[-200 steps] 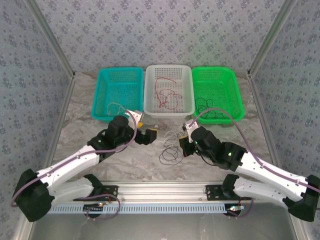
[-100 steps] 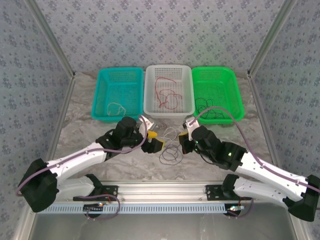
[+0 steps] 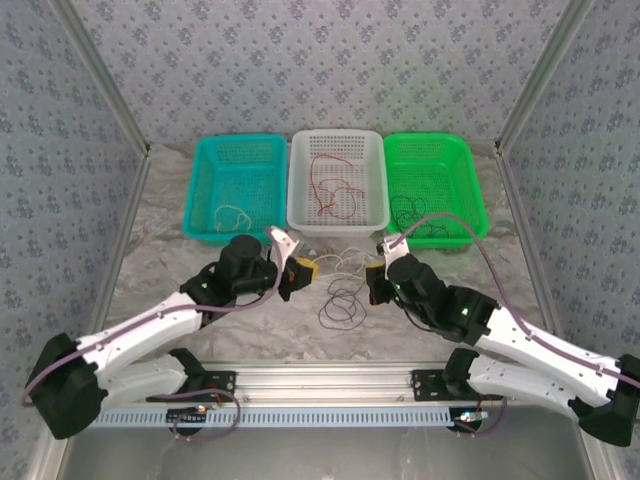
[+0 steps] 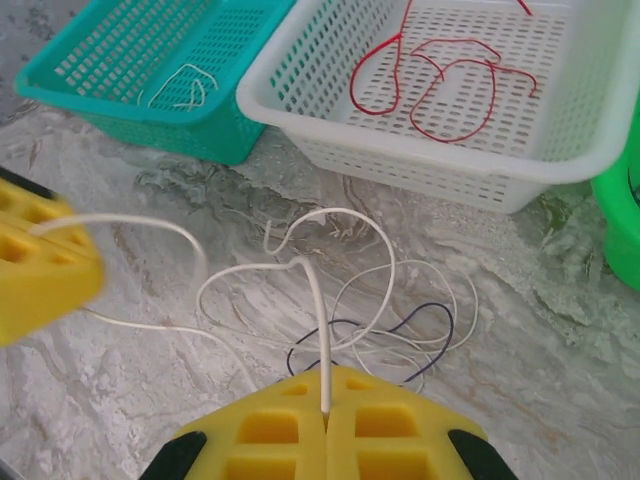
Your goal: Untangle the cables
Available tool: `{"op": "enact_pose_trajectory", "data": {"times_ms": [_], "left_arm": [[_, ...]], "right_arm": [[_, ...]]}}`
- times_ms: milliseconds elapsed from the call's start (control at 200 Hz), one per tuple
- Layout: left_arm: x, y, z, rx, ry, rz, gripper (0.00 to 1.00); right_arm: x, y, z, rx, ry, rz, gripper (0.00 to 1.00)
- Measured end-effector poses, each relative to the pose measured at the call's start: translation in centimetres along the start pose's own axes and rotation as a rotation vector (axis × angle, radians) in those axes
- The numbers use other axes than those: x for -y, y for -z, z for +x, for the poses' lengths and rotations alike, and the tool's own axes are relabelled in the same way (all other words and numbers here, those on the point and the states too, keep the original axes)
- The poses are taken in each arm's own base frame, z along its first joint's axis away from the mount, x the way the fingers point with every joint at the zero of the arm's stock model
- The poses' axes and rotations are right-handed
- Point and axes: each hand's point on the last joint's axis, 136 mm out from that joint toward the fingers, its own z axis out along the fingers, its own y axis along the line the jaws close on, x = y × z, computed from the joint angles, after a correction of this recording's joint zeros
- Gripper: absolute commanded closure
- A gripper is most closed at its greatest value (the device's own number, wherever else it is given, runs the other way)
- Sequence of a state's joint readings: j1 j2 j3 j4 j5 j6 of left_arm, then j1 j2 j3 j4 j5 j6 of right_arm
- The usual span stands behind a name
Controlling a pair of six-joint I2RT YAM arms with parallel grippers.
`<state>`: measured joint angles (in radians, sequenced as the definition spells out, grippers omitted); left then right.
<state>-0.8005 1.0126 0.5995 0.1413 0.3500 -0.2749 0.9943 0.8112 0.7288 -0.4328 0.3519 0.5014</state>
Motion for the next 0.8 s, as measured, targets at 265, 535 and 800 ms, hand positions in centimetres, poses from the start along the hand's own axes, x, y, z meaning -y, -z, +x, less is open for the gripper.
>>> {"op": "enact_pose_trajectory", "data": {"times_ms": [265,535,800], "left_arm": [[0.2,2.6,-2.0,0.159,0.008,-0.037,0.98],[0.4,3.7,-4.1,0.257,0.025,-0.046,0.98],[0.9,4.6,-7.1,0.322,0.059,-0.061,0.98]], "right_arm": [[1.3,-1.1,2.2,-0.002,-0.158,0.035,0.73],[2.0,-2.0,4.3,-0.041,-0.221,0.053,0.15],[1.4,-0.2,2.6,0.033,-0.177,-0.010,0.14]]}}
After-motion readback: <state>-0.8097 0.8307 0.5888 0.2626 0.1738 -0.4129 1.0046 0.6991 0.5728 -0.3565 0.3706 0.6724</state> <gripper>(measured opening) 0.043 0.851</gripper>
